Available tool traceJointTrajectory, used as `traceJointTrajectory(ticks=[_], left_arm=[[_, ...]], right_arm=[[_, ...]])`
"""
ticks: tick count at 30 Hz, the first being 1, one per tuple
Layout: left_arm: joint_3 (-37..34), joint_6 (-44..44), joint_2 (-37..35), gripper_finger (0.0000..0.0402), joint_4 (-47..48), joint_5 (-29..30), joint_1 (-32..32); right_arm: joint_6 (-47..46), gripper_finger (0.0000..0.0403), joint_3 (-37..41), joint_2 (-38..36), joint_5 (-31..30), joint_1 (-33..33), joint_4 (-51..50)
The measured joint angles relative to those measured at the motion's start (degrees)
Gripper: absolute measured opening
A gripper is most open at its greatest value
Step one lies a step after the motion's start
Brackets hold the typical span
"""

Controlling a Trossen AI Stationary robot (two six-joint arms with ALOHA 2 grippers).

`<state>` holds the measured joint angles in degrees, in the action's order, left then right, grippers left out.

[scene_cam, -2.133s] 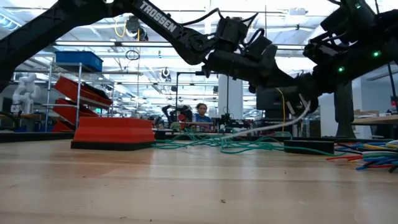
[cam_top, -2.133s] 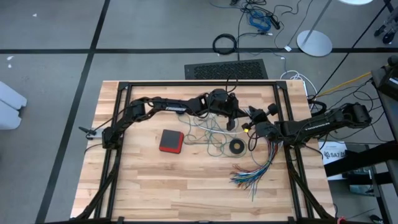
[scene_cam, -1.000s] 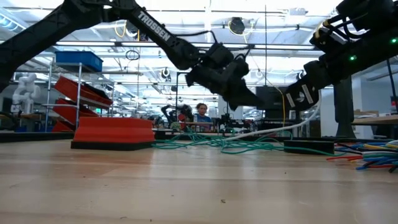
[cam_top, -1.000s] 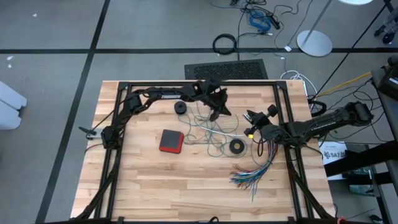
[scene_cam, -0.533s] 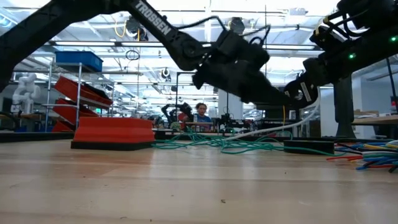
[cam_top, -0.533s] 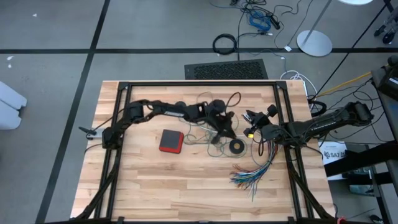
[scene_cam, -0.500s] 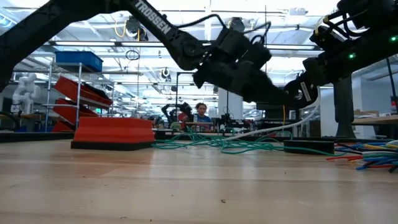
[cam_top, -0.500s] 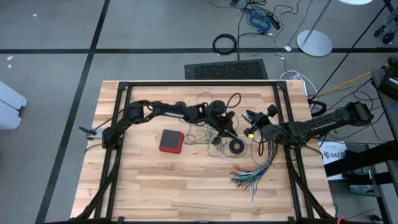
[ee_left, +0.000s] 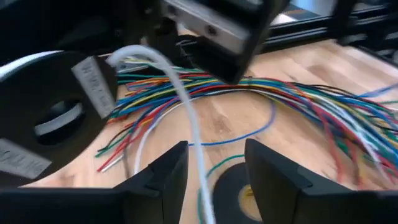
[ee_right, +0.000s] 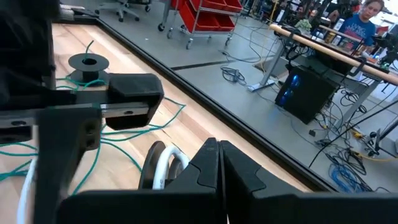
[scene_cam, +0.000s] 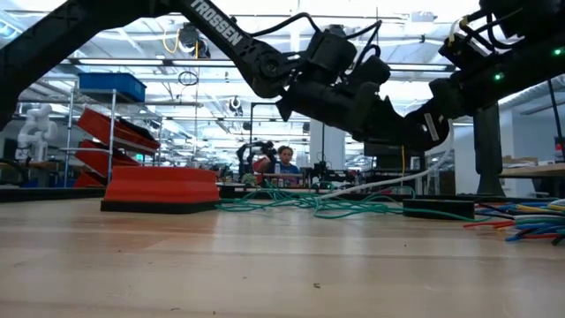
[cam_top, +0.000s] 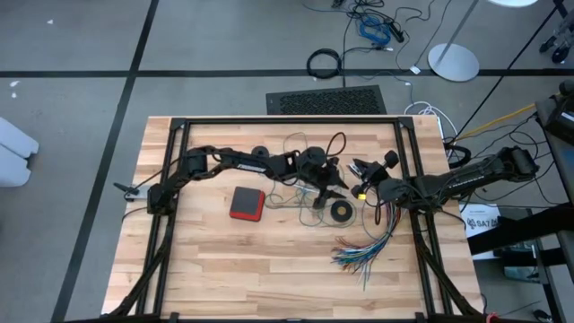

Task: Coiling cords
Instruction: Coil the white wire cable on the spool

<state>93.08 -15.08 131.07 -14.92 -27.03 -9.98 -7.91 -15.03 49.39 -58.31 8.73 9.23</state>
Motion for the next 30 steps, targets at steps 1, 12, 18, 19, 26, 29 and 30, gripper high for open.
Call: traceJointTrajectory(ticks=[1, 12, 18, 19, 26, 29, 30], left_arm=[[0.0, 0.76, 0.0, 0.0166, 0.02, 1.74, 0.02], [0.0, 8.58, 0.0, 0.0166, -0.58, -2.02, -1.34], [0.0, 8.79, 0.0, 0.0166, -1.14, -3.46, -0.06], [0.0, 8.79, 0.0, 0.0166, -1.34, -1.72, 0.24], [-0.02, 8.66, -0.07, 0.0166, -3.7, 9.29, 0.85], [-0.02, 8.3, -0.07, 0.0166, -3.7, 10.75, 0.99], [-0.02, 8.3, -0.07, 0.0166, -3.82, 10.63, 1.09]], right_arm=[[0.31, 0.0, 0.0, 0.0, -0.01, 0.0, 0.69], [7.55, 0.0, 0.0, 0.02, -0.26, -0.9, 12.7], [7.23, 0.0, 0.0, 1.73, -0.17, -2.49, 15.49], [7.53, 0.0, 0.0, 2.36, -0.14, -2.68, 16.56], [10.34, 0.0, 0.0, 6.01, 0.22, -2.91, 22.5], [11.28, 0.0, 0.0, 6.41, 0.2, -2.91, 24.0], [11.83, 0.0, 0.0, 6.45, 0.21, -2.93, 24.32]])
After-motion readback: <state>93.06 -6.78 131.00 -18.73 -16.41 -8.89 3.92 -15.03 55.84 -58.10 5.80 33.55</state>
